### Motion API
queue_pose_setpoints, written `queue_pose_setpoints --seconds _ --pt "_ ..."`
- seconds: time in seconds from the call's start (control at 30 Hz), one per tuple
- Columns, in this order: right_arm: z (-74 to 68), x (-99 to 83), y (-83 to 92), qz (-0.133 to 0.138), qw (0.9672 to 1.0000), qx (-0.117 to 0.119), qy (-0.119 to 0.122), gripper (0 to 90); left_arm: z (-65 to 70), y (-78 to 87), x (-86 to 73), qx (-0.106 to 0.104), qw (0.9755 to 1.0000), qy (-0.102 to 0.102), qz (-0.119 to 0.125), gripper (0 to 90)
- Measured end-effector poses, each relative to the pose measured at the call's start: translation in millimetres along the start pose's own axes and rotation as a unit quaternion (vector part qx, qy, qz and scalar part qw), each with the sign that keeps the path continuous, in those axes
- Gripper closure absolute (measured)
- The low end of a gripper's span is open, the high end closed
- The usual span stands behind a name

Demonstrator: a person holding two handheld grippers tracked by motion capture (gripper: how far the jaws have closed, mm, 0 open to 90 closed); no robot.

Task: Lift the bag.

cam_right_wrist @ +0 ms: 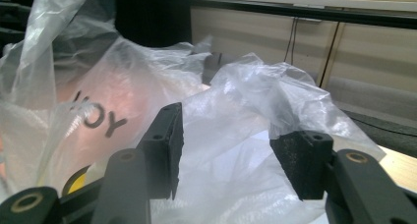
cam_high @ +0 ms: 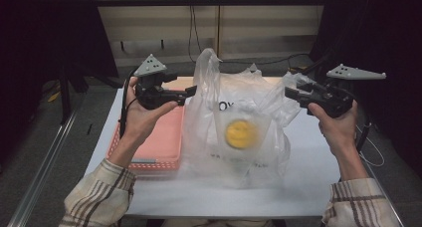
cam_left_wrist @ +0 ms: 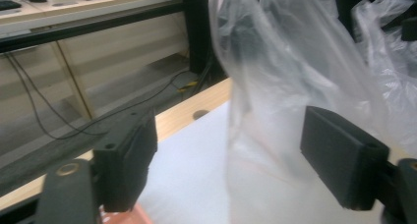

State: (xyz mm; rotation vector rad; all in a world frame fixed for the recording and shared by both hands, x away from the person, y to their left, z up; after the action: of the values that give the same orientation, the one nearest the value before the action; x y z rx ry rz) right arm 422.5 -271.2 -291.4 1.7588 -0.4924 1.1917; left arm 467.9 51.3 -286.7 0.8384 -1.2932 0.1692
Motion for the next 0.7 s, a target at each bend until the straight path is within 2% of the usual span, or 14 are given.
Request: queue_pose_setpoints --seconds 0.1,0.17,0.33,0.4,0.43,0.47,0.5,0.53,0.57,0.6,0.7 --pt "-0.6 -1.4 -0.5 -0.006 0.9998 -0.016 0.006 51.8 12.4 3.0 -1.2 -0.008 0.9999 -0.010 0.007 18.0" --pt "-1.9 -2.0 -3.2 -0.010 0.9998 -0.011 0.008 53.5 18.5 3.0 -5.6 -0.017 0.9997 -0.016 0.003 16.4" --pt "-5.5 1.2 -11.8 -0.014 0.9998 -0.011 0.011 58.3 28.1 -10.8 -22.7 -0.039 0.9988 -0.021 -0.018 14.5" --pt "-8.5 2.8 -14.9 -0.018 0.9998 -0.003 0.013 58.3 31.3 -20.7 -29.9 -0.052 0.9977 -0.026 -0.037 16.7" --pt "-10.4 3.5 -16.2 -0.019 0.9997 -0.001 0.016 58.6 33.4 -25.8 -32.7 -0.058 0.9972 -0.025 -0.041 23.3" --pt "-12.8 3.8 -17.1 -0.020 0.9996 0.003 0.018 58.6 34.3 -30.3 -35.6 -0.065 0.9961 -0.031 -0.051 39.3" --pt "-14.9 3.9 -17.4 -0.021 0.9995 0.006 0.021 58.4 36.2 -35.7 -38.1 -0.077 0.9950 -0.028 -0.058 51.7" --pt "-16.8 3.9 -17.4 -0.021 0.9995 0.008 0.022 57.8 35.9 -39.8 -40.4 -0.079 0.9940 -0.032 -0.069 63.1" --pt "-18.3 3.7 -17.1 -0.020 0.9995 0.009 0.024 56.9 36.1 -44.0 -41.6 -0.081 0.9935 -0.035 -0.072 78.5" --pt "-19.6 3.1 -16.7 -0.019 0.9994 0.011 0.025 56.5 36.6 -47.4 -42.5 -0.081 0.9934 -0.030 -0.076 86.9" --pt "-21.8 -0.8 -14.6 -0.018 0.9993 0.016 0.029 54.0 31.5 -54.0 -41.2 -0.056 0.9948 -0.031 -0.079 90.0"
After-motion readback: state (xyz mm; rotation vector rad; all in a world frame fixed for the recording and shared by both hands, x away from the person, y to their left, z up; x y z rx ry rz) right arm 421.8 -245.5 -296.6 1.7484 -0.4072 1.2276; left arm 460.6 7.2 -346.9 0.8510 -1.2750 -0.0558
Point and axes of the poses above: each handheld gripper's, and its own axes: y roughly backward along the jaws, x roughly out of its top, z roughly to its right, the point moved 8 cm from there along -y, roughly forward along the jaws, and after that the axes turned 6 degrees about -z, right-handed, at the moved point
